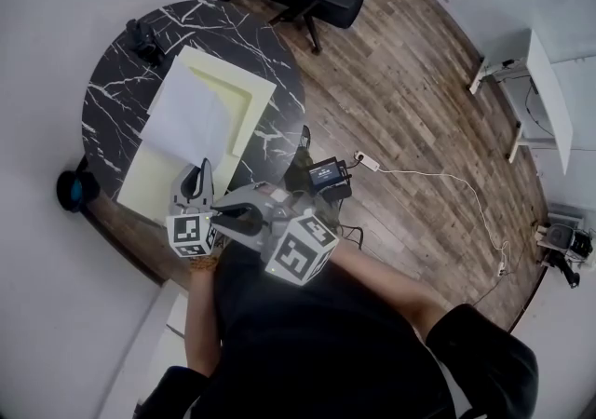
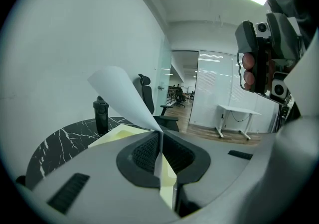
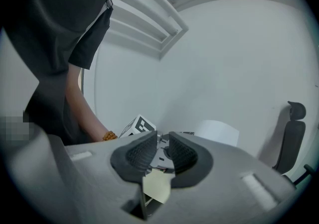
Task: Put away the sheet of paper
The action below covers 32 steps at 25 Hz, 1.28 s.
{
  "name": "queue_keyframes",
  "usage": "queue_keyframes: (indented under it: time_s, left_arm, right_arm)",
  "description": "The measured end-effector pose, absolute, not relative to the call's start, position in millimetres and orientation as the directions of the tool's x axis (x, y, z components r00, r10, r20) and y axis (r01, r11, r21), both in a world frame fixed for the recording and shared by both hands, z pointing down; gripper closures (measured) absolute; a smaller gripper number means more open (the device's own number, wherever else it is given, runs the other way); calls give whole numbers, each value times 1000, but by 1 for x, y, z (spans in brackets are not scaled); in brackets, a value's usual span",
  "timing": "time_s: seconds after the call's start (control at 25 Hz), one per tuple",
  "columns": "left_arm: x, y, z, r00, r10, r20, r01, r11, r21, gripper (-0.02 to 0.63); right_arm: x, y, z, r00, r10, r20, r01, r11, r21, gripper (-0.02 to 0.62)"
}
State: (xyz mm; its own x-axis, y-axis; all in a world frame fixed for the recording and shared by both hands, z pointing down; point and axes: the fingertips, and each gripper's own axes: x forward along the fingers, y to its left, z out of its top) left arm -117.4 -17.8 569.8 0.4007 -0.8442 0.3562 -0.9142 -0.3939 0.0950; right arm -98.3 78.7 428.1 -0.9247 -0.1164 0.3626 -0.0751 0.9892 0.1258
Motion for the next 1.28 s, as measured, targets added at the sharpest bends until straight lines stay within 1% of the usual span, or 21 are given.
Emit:
queue_keyframes:
  time_s: [0.16, 0.4, 0.56, 0.72, 0.92, 1.28]
  left_arm:
    - [-115, -20, 577, 417, -835, 358, -908, -404, 114, 584]
    - [-114, -17, 606, 423, -797, 431, -901, -420, 108, 584]
    - [-114, -15, 627, 423, -775, 470, -902, -411, 135, 584]
    - [-117, -13, 647, 412, -757, 507, -908, -389, 156, 584]
    - [-126, -22, 655, 366, -771, 521, -929, -335, 156, 584]
    - [-152, -21, 691, 237, -768, 595, -968, -132, 215, 584]
  right_arm:
    - [-97, 77, 430, -923, -123, 366, -83, 989, 124, 528]
    - [-98, 75, 431, -924, -137, 358, -98, 987, 126, 528]
    - [-95, 72, 432, -917, -147, 372, -113, 987, 113, 528]
    - [-91, 62, 440, -907, -194, 374, -165, 980, 108, 528]
    - [-79, 40, 451, -876, -260, 406, -258, 964, 59, 528]
    - [-67, 42, 460, -868, -262, 422, -274, 961, 33, 528]
